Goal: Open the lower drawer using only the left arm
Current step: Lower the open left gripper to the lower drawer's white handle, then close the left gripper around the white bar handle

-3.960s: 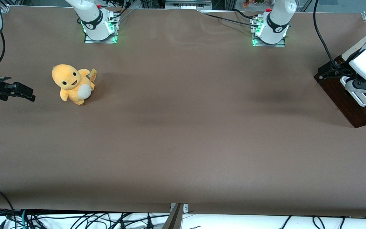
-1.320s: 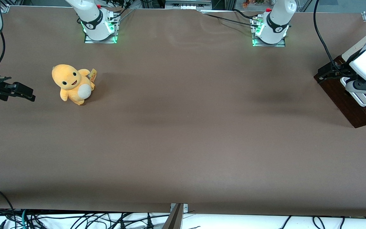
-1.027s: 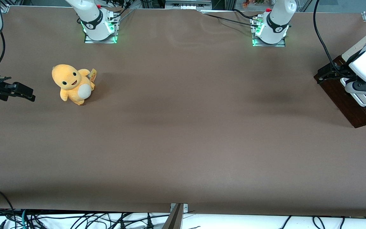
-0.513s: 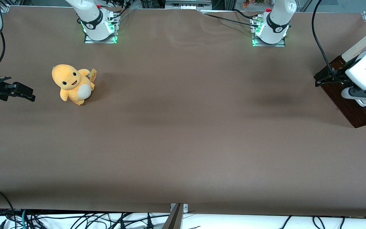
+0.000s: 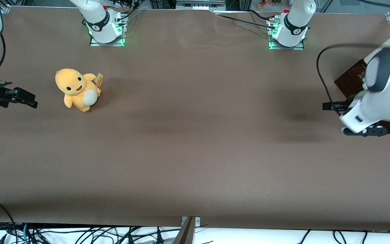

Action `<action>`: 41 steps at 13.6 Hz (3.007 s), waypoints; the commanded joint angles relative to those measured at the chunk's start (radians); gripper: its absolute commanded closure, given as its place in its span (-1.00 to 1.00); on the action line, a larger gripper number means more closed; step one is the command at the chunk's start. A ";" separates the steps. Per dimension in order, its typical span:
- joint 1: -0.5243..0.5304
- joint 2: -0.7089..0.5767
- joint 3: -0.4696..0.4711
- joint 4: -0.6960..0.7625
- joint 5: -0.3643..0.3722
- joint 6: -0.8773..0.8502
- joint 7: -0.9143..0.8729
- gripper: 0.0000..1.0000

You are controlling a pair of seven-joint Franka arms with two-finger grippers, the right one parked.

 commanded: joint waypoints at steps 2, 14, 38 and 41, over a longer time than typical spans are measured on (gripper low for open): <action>0.014 0.119 0.013 0.011 0.210 -0.035 -0.036 -1.00; 0.066 0.432 0.027 0.005 0.698 -0.247 -0.303 -1.00; 0.012 0.504 0.022 0.020 0.820 -0.276 -0.293 0.61; -0.017 0.504 0.021 0.023 0.809 -0.278 -0.294 0.60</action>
